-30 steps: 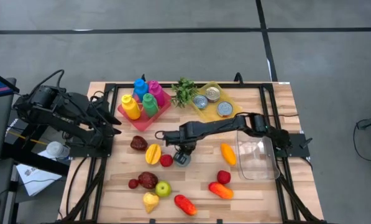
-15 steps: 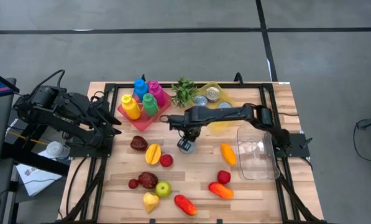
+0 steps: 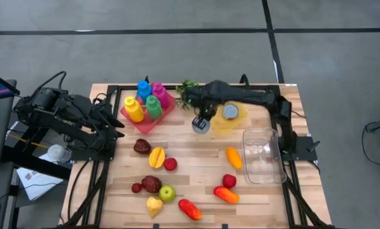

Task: Pick & Place Food Item
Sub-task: Put the blue tuna can into the yellow bin

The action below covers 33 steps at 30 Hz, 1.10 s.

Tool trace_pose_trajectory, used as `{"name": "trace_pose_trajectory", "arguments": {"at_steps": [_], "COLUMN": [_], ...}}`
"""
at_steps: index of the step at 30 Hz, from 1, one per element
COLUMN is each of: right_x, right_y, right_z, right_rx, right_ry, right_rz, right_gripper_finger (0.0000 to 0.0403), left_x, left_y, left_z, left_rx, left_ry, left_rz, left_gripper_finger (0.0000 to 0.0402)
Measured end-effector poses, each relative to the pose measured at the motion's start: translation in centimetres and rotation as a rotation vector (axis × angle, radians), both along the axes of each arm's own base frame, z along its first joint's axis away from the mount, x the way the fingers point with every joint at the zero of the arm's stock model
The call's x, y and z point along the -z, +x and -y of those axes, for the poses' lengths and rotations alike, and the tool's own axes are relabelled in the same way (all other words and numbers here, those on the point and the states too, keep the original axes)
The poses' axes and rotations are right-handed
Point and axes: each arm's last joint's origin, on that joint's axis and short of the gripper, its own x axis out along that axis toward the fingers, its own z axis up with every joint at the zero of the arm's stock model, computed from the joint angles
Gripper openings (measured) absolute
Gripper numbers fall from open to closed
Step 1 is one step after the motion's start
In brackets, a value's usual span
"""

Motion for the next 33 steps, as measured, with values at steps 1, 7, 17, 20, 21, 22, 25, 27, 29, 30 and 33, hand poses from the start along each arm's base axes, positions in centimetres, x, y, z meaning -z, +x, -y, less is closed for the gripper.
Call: {"name": "trace_pose_trajectory", "arguments": {"at_steps": [1, 7, 17, 20, 21, 22, 25, 27, 29, 30, 33], "right_x": [-0.4, -2.3, -2.0, -0.3, 0.4, 1.1, 2.7, 4.0, 5.2, 5.7, 7.0], "right_y": [-0.4, -3.6, -6.2, -6.5, -6.7, -6.9, -7.2, -7.2, -7.2, -7.2, -7.3], "right_z": [0.8, 5.8, 10.4, 10.6, 10.6, 10.5, 10.2, 10.1, 10.0, 10.0, 10.2], "right_rx": [0.008, 0.083, 0.138, 0.138, 0.137, 0.135, 0.117, 0.108, 0.102, 0.099, 0.096], "right_ry": [-0.008, -0.042, -0.039, 0.001, 0.014, 0.025, 0.051, 0.072, 0.090, 0.096, 0.097], "right_rz": [0.007, 0.004, -0.017, -0.038, -0.057, -0.075, -0.070, -0.057, -0.041, -0.033, -0.013], "right_gripper_finger": [0.0000, 0.0000, 0.0000, 0.0000, 0.0000, 0.0000, 0.0000, 0.0000, 0.0000, 0.0000, 0.0000], "left_x": [0.0, 0.0, 0.0, 0.0, 0.0, 0.0, 0.0, -0.1, -0.1, -0.1, -0.1], "left_y": [0.0, 0.0, 0.0, 0.0, 0.0, 0.0, 0.0, 0.1, 0.1, 0.1, 0.1], "left_z": [0.0, 0.0, 0.0, -0.1, -0.1, -0.1, -0.2, -0.2, -0.2, -0.2, -0.2], "left_rx": [-0.001, 0.000, -0.010, -0.015, -0.020, -0.024, -0.044, -0.061, -0.071, -0.072, -0.074], "left_ry": [0.000, 0.000, 0.007, 0.009, 0.012, 0.014, 0.030, 0.042, 0.049, 0.050, 0.052], "left_rz": [0.000, 0.000, 0.002, 0.003, 0.004, 0.005, 0.010, 0.019, 0.025, 0.025, 0.025], "left_gripper_finger": [0.0195, 0.0195, 0.0195, 0.0195, 0.0195, 0.0195, 0.0195, 0.0195, 0.0195, 0.0195, 0.0195]}}
